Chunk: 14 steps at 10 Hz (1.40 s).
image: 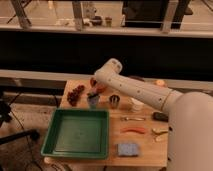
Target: Place brush in plastic cup
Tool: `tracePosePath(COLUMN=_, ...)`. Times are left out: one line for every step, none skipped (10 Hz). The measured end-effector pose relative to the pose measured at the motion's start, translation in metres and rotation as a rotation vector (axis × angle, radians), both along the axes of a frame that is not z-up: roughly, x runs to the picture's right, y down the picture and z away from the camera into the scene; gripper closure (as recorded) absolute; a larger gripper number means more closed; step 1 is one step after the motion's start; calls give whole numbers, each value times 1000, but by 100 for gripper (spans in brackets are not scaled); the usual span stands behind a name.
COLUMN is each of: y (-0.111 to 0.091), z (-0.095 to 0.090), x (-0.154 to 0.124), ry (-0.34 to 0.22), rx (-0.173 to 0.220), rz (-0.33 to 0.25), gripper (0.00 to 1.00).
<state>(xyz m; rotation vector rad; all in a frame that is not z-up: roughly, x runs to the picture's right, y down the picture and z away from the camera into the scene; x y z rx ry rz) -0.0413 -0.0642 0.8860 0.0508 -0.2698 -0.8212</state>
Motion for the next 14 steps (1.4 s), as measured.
tracePosePath(y=0, z=-1, x=-1, ry=1, rx=5, rz=-2, gripper=100)
tracePosePath(y=2, z=-1, x=-2, ry=1, rx=13, rz=-11, gripper=100)
tracePosePath(y=2, z=-2, x=-4, ry=4, rx=22, rz=-17, gripper=100)
tracePosePath(y=3, z=-3, x=-7, ry=12, rx=31, rz=-23, gripper=100)
tracePosePath(y=4, z=-3, x=-8, ry=28, rx=39, rz=-25, gripper=96)
tracePosePath(y=5, z=-3, x=-11, ry=58, rx=48, rz=-34, gripper=86)
tracePosePath(y=6, z=-2, x=-14, ry=83, rx=49, rz=-38, gripper=75)
tracePosePath(y=7, z=-1, x=-15, ry=101, rx=44, rz=-36, gripper=68)
tracePosePath(y=6, z=1, x=-18, ry=127, rx=30, rz=-7, gripper=55)
tracePosePath(y=6, z=1, x=-19, ry=147, rx=20, rz=15, gripper=45)
tracePosePath(y=6, z=1, x=-21, ry=162, rx=12, rz=31, gripper=37)
tracePosePath(y=6, z=0, x=-27, ry=164, rx=9, rz=37, gripper=27)
tracePosePath(y=5, z=-2, x=-25, ry=166, rx=10, rz=42, gripper=21)
tracePosePath(y=5, z=-2, x=-22, ry=169, rx=11, rz=48, gripper=20)
